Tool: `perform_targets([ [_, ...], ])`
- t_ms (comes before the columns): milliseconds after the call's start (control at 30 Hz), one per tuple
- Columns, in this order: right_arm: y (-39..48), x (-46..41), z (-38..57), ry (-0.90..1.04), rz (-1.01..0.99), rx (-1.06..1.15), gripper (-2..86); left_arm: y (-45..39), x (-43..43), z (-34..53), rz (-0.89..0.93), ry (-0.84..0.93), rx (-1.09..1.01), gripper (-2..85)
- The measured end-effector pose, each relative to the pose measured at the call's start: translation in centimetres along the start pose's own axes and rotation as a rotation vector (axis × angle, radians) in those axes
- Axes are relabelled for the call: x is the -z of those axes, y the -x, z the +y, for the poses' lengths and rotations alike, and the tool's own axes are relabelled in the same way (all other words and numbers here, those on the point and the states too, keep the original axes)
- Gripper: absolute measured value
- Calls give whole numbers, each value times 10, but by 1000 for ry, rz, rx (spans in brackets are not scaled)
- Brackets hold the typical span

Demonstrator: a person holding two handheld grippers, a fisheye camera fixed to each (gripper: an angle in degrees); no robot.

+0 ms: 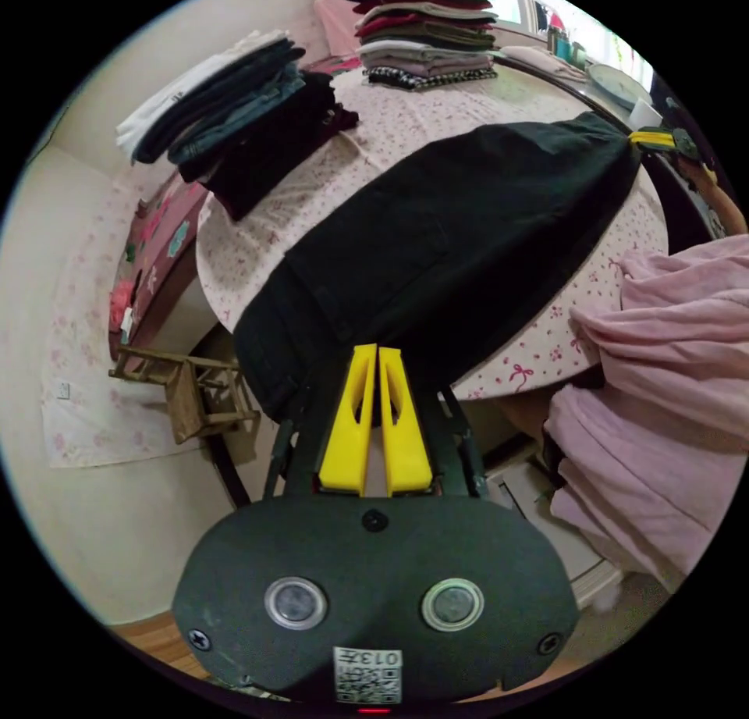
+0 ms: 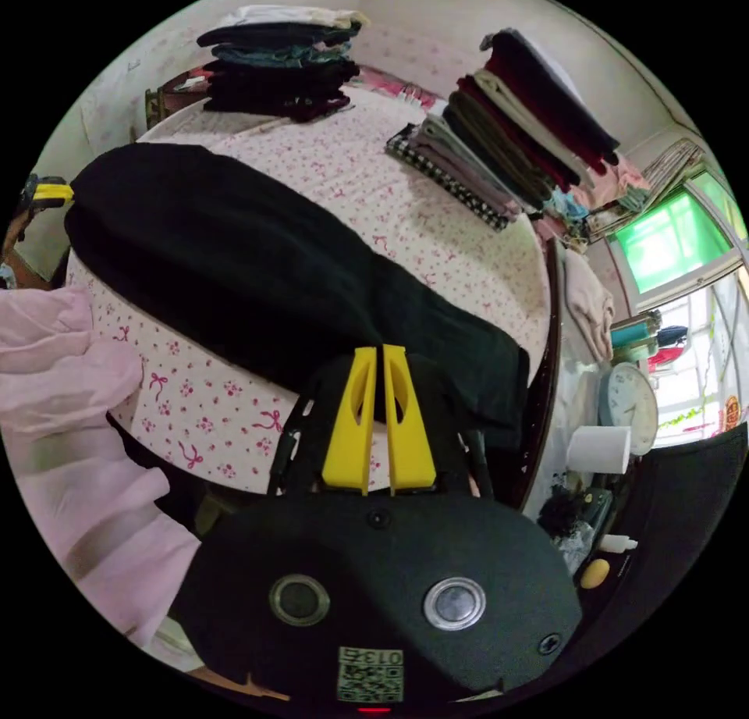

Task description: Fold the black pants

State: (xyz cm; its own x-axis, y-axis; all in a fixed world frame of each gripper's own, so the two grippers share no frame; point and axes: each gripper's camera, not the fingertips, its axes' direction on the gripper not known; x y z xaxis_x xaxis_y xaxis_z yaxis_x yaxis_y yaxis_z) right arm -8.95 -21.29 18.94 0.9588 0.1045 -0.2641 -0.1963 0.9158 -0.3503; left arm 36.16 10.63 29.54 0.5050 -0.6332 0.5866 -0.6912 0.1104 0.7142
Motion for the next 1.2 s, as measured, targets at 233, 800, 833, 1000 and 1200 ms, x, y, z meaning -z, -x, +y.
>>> perform_targets([
  [233, -1, -24, 48, 98, -71, -23, 15, -22, -38, 18, 133, 82, -1, -1],
  [800, -87, 10, 132, 41, -180, -197, 53, -61, -25, -6, 153, 130, 44, 3],
  [833, -105, 18, 144, 11, -183, -259, 57, -62, -15, -7, 125, 122, 66, 5],
  [1000, -220, 18, 214, -86, -165, -727, 73, -82, 22, -41, 159, -23, 104, 27],
  [1200, -303, -31, 246, -6, -155, -958, 93, -184, 8, -147, 271, -24, -199, 79],
])
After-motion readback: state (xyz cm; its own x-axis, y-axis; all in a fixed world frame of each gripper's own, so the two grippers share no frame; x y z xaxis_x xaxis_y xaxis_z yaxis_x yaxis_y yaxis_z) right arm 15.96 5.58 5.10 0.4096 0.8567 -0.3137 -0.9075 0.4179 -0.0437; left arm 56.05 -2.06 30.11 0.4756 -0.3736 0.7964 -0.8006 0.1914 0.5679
